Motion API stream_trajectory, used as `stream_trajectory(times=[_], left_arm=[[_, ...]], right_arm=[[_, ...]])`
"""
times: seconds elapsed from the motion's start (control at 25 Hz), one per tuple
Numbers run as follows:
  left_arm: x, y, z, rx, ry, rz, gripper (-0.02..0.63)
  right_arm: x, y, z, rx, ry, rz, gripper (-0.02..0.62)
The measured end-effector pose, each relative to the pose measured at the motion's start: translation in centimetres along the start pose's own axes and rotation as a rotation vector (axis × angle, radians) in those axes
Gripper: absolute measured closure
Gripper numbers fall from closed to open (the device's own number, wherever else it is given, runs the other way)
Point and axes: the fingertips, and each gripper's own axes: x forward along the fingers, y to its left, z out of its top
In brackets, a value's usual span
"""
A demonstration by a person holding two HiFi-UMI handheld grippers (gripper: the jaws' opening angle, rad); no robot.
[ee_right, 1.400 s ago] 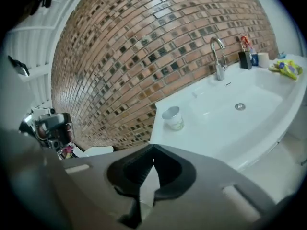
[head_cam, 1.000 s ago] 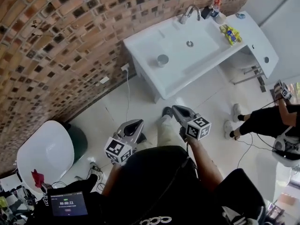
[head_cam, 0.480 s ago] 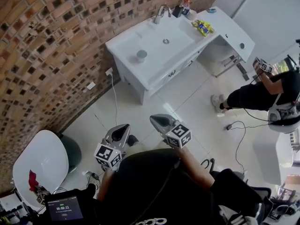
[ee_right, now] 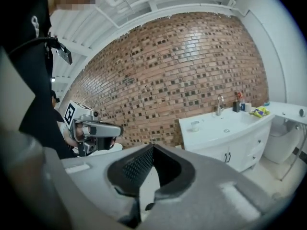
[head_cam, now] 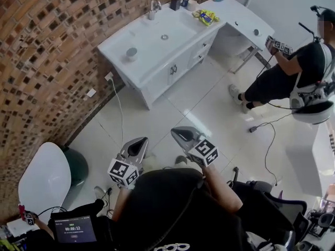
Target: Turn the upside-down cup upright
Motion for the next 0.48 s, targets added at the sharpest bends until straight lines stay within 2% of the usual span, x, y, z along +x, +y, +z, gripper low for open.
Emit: stream_trajectory(times=[0.2,0.48], left_arm=[[2.9,-8.2,-2.7,0.002,0.022,-0.042,0.591],[4.7,-13.5,-4.8,0.013,0.015,-0.068,0.591]], right_arm=[[-7.8,-1.8,-4.6,0.065,0.007,-0.042,0.603],[-12.6,-2.5,-6.7,0.049,-0.016,-0.056,0.603]])
